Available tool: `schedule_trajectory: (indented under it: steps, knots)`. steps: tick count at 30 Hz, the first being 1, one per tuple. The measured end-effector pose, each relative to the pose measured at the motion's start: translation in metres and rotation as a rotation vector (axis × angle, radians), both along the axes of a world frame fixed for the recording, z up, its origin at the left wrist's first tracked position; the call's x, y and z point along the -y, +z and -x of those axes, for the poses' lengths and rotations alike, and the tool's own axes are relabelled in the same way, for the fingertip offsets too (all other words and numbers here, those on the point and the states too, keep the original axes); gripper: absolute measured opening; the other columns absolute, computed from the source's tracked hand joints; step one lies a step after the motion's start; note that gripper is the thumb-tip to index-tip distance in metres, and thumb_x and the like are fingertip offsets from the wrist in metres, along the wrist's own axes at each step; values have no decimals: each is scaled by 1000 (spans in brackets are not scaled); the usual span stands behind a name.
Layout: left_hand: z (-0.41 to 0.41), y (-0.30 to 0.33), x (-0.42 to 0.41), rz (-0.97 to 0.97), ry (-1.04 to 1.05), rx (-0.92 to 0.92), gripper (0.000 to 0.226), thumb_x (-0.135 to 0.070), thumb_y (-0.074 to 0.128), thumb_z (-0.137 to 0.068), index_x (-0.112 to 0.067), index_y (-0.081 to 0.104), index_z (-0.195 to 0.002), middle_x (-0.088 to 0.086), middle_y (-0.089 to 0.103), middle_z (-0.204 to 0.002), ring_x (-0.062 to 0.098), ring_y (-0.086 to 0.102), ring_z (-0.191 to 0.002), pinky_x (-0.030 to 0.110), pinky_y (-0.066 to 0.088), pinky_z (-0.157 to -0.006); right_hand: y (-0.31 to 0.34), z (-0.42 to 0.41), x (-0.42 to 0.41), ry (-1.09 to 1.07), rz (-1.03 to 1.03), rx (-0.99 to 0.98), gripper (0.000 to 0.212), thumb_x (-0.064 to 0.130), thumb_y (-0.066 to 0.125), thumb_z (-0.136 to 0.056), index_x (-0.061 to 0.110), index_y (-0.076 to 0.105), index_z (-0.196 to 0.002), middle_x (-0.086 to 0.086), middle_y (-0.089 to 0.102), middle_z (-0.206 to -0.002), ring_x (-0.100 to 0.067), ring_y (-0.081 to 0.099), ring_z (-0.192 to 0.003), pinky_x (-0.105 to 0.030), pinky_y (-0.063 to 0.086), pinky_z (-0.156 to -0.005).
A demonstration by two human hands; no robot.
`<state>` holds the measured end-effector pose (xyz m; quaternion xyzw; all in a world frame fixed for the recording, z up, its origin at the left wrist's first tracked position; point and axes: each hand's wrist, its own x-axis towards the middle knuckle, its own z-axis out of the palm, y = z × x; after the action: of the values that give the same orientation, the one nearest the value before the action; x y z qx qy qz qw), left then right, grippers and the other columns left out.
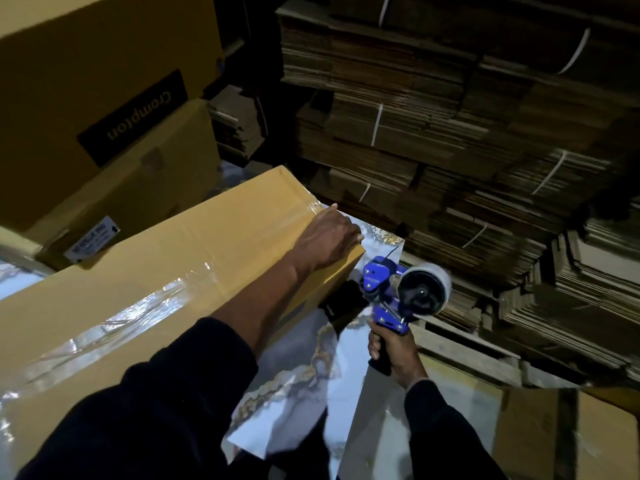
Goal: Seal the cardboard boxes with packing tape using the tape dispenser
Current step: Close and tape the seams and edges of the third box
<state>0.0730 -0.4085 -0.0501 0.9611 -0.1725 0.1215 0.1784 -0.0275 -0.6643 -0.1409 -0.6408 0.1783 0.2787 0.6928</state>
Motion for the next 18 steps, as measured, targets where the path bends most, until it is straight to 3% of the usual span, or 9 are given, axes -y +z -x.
schedule_trajectory:
  steps: [5,10,18]
  knots:
    - [-1,-3,0,22,9,-10,38,-38,44,-109,-16,73,-99,6,73,-95,27,65,-99,46,26,-123,-7,20,5,-18,-1,-1,26,9,71,-96,8,51,-78,-11,38,-58,-23,36,-44,-36,28,-51]
    - [-3,-6,-1,1,7,-23,39,-39,42,-109,-17,73,-101,5,73,-97,26,64,-100,47,26,-124,-8,12,3,42,39,18,39,12,71,-96,10,47,-66,-12,39,-59,-23,37,-47,-38,27,-55]
    - [-2,-7,5,-95,43,0,42,-37,40,-110,-15,71,-92,5,70,-91,27,63,-99,45,22,-125,-15,-4,-8,135,95,51,38,27,78,-92,10,54,-70,-11,43,-62,-22,40,-50,-31,34,-52]
